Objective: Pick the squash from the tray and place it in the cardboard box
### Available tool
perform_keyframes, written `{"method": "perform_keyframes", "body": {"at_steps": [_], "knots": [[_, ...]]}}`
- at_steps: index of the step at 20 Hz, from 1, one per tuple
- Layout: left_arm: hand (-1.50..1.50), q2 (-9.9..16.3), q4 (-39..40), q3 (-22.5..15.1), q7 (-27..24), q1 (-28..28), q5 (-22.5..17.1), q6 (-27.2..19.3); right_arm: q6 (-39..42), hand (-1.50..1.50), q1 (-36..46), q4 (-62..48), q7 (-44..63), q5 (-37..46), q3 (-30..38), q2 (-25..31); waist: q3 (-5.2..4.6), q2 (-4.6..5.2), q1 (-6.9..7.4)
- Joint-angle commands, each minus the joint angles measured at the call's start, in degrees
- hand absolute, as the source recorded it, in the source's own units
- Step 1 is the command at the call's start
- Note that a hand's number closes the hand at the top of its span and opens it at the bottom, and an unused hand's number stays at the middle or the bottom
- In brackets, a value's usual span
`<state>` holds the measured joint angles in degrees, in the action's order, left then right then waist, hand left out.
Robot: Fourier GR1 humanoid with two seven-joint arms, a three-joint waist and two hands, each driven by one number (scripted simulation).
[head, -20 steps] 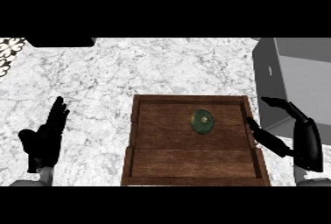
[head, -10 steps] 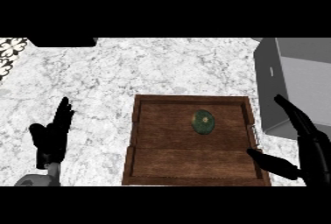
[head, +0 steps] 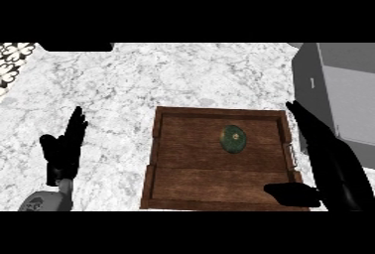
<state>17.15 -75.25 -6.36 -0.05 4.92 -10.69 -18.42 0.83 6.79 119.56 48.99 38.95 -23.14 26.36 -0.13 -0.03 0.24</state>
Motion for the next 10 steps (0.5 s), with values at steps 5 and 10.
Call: {"method": "perform_keyframes", "body": {"at_steps": [5,10], "knots": [[0.00,-0.54,0.42,1.17,1.26,1.30,0.78,1.12,10.65,-1.50,7.45,-7.81,9.97,1.25,-3.11,-6.71,0.11,0.02,-0.02],[0.00,-1.10,1.97,1.47,-2.17,-0.65,1.76,1.92,15.44,-1.50,11.54,-10.80,16.48,1.10,-3.71,-11.42,0.09,0.03,0.10]]}}
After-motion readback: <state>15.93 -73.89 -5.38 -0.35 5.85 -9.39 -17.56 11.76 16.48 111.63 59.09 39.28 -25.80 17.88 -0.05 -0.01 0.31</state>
